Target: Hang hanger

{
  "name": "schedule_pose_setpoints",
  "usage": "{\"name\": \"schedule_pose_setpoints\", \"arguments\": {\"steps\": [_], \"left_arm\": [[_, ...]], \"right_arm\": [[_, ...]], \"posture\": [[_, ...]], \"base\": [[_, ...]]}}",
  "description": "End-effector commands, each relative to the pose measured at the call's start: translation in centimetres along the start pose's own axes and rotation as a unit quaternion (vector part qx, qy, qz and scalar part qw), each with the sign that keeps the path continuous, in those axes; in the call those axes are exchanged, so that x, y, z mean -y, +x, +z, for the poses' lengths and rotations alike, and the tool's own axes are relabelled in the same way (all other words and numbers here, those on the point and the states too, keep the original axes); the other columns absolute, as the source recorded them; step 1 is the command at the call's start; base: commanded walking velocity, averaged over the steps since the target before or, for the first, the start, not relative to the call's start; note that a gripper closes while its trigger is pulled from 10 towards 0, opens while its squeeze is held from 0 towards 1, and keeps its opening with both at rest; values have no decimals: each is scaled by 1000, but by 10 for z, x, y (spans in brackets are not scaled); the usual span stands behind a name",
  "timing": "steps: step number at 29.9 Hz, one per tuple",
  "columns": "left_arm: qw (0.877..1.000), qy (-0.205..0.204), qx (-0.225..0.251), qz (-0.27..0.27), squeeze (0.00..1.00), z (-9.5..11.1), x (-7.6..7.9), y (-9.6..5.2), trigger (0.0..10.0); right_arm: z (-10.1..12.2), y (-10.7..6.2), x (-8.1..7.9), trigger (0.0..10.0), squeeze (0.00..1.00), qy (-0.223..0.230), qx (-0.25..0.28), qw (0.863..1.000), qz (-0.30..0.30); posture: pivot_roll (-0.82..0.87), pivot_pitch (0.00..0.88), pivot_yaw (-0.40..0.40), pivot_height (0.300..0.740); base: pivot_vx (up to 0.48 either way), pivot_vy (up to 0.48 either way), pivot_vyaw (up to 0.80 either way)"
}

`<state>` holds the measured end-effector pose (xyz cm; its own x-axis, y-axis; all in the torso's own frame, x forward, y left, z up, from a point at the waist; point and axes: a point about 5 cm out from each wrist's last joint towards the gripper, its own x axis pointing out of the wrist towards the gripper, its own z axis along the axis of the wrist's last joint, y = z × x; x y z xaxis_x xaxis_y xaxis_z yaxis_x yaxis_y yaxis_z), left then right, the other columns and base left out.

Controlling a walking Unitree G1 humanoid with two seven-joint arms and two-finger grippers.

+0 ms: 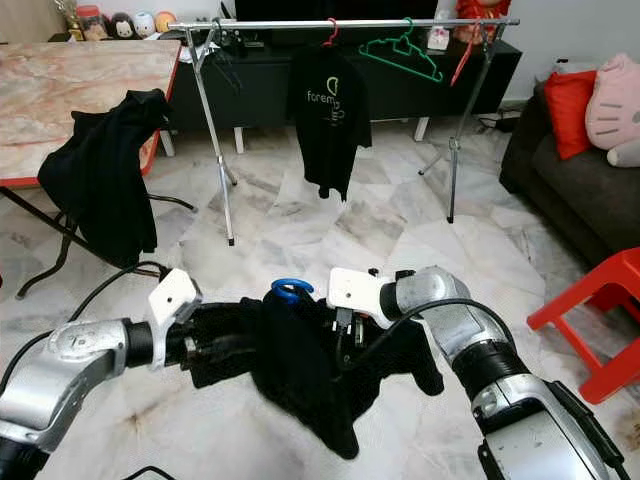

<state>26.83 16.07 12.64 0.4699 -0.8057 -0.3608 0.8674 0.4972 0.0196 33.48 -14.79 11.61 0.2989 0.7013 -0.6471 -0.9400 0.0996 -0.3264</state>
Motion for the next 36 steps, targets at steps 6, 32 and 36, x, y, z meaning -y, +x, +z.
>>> {"name": "schedule_pose_setpoints", "arguments": {"steps": [6,32,36], "left_arm": [[999,2,-25,30,0,-8,-13,-8,10000],[996,-7,-28,-90,0,-3,10,15,10000],[995,-7,-25,-95,0,-1,14,19,10000]], "right_arm": [[6,0,-7,0,0,-20,23,999,32],[26,13,-20,0,0,-51,55,994,83],[31,15,-20,0,0,-52,66,993,81]], "posture": [[-21,47,-53,740],[-26,48,-52,740],[-27,49,-51,740]], "base": [[0,0,0],[0,0,0],[0,0,0]]}}
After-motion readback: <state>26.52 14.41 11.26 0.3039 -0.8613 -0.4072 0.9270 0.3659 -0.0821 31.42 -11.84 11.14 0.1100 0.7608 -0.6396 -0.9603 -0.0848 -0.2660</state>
